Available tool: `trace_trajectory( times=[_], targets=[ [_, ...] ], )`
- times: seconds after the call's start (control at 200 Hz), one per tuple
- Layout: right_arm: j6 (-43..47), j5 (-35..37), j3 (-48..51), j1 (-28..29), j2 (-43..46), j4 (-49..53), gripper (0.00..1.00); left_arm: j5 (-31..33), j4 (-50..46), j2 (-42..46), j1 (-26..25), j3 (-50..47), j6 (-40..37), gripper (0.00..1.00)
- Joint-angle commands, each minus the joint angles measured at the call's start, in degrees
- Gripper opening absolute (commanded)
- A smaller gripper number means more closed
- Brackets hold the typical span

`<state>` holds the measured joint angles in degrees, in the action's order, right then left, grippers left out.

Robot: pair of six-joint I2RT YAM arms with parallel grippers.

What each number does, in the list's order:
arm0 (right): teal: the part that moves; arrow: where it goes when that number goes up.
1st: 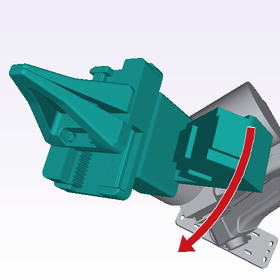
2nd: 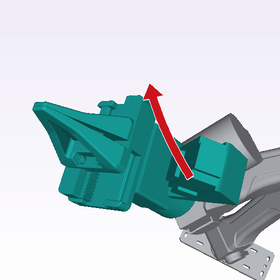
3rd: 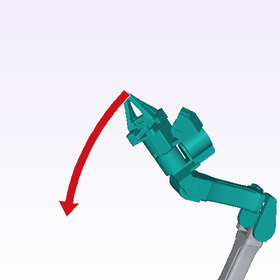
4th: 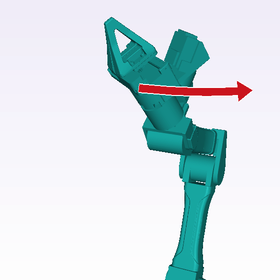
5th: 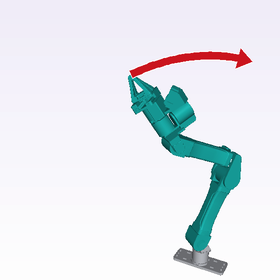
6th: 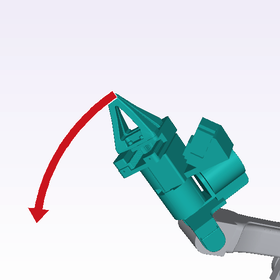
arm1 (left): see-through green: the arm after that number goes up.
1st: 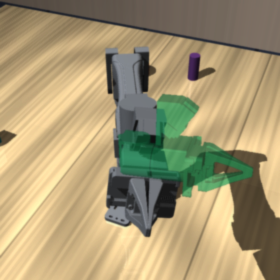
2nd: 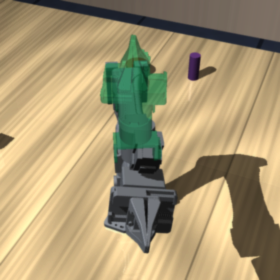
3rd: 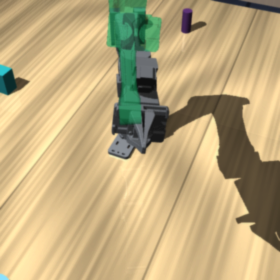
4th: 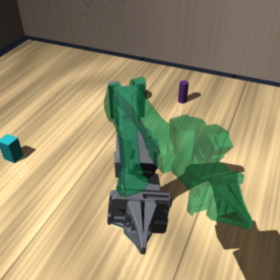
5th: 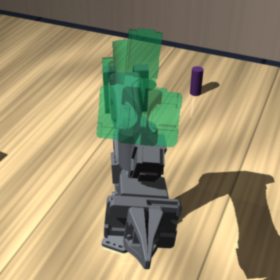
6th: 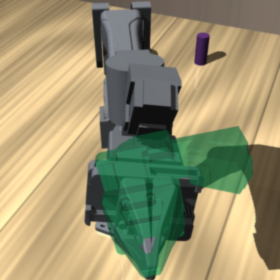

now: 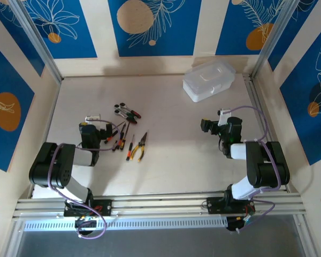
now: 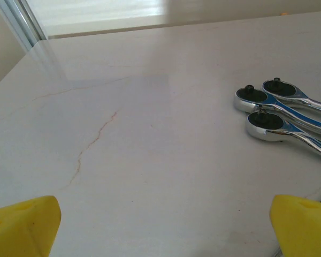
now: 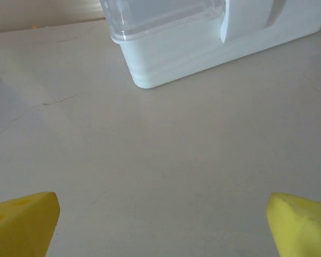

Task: Pack the tool kit

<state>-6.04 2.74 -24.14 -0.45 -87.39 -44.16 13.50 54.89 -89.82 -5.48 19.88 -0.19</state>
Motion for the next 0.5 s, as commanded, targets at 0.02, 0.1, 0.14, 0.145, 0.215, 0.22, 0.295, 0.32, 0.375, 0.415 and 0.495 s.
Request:
trace_trajectory(
  times=[0.02,0.1,0.14,0.145,0.215,0.22,0.295,0.32,0.375,0.415,0.495],
  targets=[
    [0.4,-0.5,0.0,-0.1,0.2,-1.4,0.99,-0.7,1.6,0.2,0.4,0.2,-0.6,1.00],
    [0.4,-0.5,-0.1,-0.1,0.2,-1.3,0.99,-0.6,1.7,0.2,0.5,0.2,-0.5,1.00],
    [0.5,-0.5,-0.1,-0.1,0.2,-1.4,0.99,-0.6,1.6,0.2,0.5,0.2,-0.5,1.00],
    [0.4,-0.6,-0.1,-0.1,0.2,-1.3,0.99,-0.6,1.7,0.1,0.5,0.2,-0.5,1.00],
    [0.4,-0.5,0.0,-0.1,0.2,-1.3,0.99,-0.6,1.7,0.2,0.4,0.2,-0.5,1.00],
    [0.4,-0.5,0.0,-0.1,0.2,-1.3,0.99,-0.6,1.7,0.1,0.5,0.2,-0.6,1.00],
    [0.4,-0.5,-0.1,-0.1,0.2,-1.4,0.99,-0.6,1.6,0.2,0.4,0.2,-0.5,1.00],
    [0.4,-0.6,0.0,-0.1,0.2,-1.3,0.99,-0.6,1.6,0.2,0.5,0.2,-0.5,1.00],
    [0.4,-0.6,-0.1,-0.1,0.2,-1.3,0.99,-0.6,1.6,0.1,0.4,0.2,-0.5,1.00],
    [0.5,-0.5,-0.1,-0.1,0.2,-1.3,0.99,-0.8,1.4,0.2,0.5,0.3,-0.6,1.00],
    [0.4,-0.5,-0.2,-0.1,0.1,-1.2,0.99,-1.9,0.9,0.2,0.5,0.6,-1.0,1.00]
  ],
)
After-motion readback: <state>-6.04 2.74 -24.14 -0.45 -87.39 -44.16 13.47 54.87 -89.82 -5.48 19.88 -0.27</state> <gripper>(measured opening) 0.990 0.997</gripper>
